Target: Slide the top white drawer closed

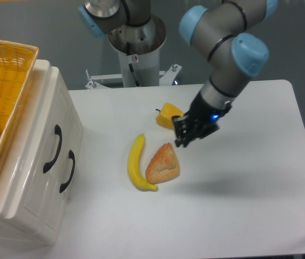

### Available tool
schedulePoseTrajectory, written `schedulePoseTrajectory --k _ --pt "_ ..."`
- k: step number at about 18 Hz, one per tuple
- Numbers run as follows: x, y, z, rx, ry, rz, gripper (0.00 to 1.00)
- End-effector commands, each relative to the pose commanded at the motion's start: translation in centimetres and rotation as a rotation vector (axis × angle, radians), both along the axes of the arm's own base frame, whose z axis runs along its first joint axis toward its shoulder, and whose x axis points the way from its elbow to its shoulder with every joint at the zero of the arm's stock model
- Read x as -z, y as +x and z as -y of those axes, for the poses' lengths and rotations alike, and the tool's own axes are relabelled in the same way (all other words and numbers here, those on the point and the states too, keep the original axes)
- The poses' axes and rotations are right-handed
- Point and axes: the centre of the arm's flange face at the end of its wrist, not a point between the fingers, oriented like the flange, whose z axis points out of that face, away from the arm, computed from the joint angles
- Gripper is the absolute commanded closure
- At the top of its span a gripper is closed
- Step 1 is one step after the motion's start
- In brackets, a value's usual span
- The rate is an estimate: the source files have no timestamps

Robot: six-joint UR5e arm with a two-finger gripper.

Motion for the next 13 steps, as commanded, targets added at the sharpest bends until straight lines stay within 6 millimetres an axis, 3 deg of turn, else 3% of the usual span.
schedulePoseTrajectory --k 7,13 --pt "2.7 -5.2 5.6 0.171 -0.105 -0.104 0.54" --pt "3.4 -6.4 5.4 0.250 -0.147 -0.191 0.52"
